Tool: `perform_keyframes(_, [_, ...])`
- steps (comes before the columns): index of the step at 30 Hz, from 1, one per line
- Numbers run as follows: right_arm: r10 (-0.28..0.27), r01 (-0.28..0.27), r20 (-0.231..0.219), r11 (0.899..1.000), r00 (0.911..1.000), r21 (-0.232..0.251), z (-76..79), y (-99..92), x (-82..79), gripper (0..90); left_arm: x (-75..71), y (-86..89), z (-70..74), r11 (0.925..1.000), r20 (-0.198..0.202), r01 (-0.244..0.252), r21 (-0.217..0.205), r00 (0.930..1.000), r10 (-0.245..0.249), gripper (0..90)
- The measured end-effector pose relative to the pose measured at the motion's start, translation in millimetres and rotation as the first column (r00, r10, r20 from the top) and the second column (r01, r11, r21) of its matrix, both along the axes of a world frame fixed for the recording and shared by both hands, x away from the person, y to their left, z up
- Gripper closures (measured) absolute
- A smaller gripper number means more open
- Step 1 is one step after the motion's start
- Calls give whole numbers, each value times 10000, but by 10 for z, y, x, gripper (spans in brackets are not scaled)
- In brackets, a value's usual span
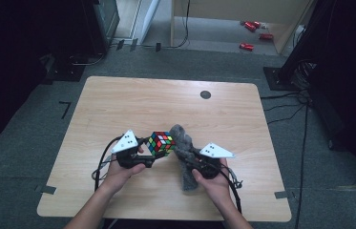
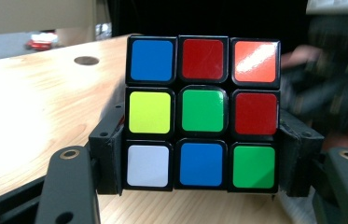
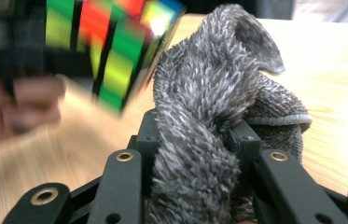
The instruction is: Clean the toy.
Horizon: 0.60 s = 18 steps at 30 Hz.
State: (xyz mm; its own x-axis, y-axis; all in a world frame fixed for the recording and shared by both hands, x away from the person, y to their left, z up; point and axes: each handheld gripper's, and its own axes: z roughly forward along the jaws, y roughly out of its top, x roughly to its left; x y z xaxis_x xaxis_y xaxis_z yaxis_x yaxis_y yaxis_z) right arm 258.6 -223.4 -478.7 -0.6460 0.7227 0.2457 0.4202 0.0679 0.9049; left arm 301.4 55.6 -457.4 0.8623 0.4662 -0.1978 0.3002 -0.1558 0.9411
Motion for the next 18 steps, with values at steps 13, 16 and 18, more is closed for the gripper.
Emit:
perform_keyframes(13, [1579, -978, 2266, 9619, 9611, -2553, -36, 236, -124, 639, 22, -27, -13, 9987, -649, 507, -58, 9966, -509, 345])
perform_keyframes(16, [1418, -668, 2741, 9617, 9512, -2658, -25, 211, -127, 625, 32, -24, -14, 9985, -738, 546, -107, 9957, -552, 345])
perform_keyframes(18, [1431, -558, 2914, 9559, 9458, -2884, -39, 227, -136, 618, 32, -27, -17, 9986, -718, 528, 10, 9960, -525, 345])
